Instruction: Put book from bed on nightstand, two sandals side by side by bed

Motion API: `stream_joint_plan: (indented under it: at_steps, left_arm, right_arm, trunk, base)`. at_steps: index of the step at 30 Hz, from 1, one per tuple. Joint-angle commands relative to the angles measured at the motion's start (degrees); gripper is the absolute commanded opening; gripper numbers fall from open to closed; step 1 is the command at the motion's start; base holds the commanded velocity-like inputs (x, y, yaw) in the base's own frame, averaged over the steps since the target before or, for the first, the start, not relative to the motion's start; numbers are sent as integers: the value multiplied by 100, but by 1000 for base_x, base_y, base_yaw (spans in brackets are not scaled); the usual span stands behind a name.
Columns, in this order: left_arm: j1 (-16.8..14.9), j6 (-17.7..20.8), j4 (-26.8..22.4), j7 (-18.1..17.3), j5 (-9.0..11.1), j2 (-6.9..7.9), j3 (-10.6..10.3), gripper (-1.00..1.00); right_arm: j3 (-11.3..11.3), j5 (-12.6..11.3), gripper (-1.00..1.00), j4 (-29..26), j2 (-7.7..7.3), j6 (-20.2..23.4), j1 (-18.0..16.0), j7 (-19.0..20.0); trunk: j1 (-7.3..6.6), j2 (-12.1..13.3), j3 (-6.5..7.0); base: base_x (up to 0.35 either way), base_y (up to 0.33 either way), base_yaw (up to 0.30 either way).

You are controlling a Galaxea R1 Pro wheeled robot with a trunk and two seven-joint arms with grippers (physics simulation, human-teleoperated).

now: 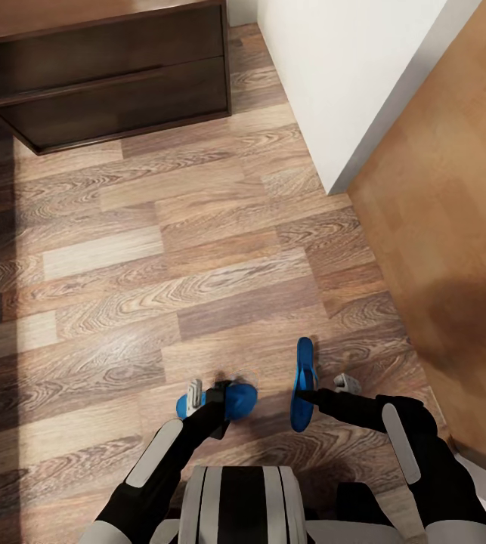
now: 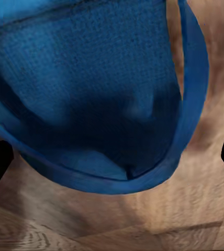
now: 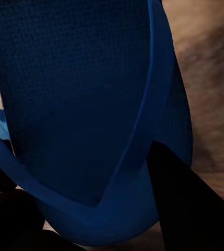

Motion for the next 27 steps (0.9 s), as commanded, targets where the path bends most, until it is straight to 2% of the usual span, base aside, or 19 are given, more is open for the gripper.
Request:
stream_joint_plan:
  at_steps: [1, 21, 22, 27]
  left_arm:
    - [-1, 10, -10, 29, 19, 0, 3, 100]
    - [-1, -30, -21, 12, -2, 8, -21, 100]
    - [-1, -30, -16, 12, -4, 7, -22, -100]
    - [-1, -31, -7, 11, -7, 7, -23, -100]
  right_arm:
    - [-9, 36, -100, -2, 1, 23, -4, 46]
    - [-9, 34, -100, -2, 1, 23, -2, 49]
    - [-9, 35, -100, -2, 1, 23, -2, 49]
    - [-9, 36, -100, -2, 1, 23, -2, 50]
  trunk:
    - [-1, -1, -3]
    - [-1, -1, -3]
    - [-1, -1, -3]
    - [-1, -1, -3]
  base:
    - [0, 0, 0]
    - [0, 0, 0]
    - [0, 0, 0]
    - [0, 0, 0]
